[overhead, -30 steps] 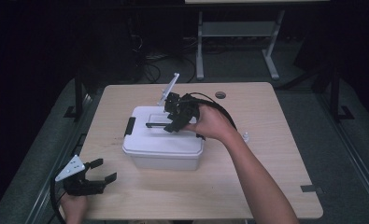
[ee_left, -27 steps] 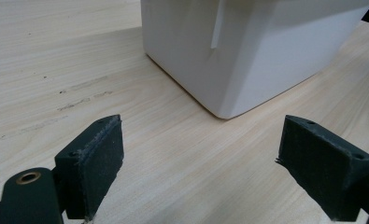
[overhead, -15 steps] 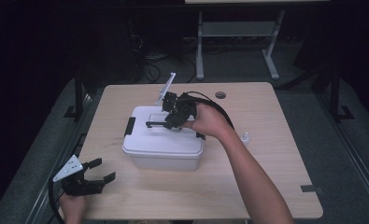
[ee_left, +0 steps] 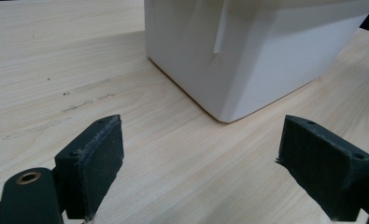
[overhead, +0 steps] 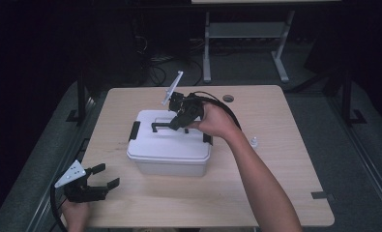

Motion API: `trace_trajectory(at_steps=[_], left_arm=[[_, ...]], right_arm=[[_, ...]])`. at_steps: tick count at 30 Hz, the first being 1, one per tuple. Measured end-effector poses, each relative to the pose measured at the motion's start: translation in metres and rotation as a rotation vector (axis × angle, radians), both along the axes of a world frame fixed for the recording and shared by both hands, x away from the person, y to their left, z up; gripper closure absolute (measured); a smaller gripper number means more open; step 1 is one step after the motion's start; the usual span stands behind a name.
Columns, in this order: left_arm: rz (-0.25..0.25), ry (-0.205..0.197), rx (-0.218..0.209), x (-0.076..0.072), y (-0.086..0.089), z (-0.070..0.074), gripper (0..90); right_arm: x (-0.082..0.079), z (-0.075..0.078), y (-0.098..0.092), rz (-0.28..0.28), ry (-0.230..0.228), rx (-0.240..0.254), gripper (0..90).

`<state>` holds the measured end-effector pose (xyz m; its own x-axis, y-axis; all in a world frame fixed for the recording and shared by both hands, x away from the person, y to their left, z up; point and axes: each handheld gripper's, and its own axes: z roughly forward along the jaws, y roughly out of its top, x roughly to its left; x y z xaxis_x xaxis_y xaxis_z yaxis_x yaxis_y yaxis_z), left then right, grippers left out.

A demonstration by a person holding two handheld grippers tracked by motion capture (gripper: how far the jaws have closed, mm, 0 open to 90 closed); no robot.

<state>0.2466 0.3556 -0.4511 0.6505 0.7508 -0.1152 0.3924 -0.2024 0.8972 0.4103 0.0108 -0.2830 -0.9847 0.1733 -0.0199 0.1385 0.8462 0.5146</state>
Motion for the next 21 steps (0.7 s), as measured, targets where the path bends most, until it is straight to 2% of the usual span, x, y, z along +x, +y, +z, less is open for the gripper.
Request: trace_trajectory(at_steps=[9,13,21], left_arm=[[0.006,-0.002,-0.01,0.0004,0.0015,-0.0004,13.1],[0.007,-0.003,-0.013,0.0003,0.0029,-0.0004,13.1],[0.011,-0.001,-0.023,0.0006,0.0031,-0.0007,13.1]], right_arm=[[0.0061,0.0007,0.0001,0.031,0.018,0.0,83.2],[0.0091,0.0002,-0.0014,0.033,0.044,0.013,84.3],[0.0095,0.0008,-0.0013,0.037,0.047,0.011,84.6]])
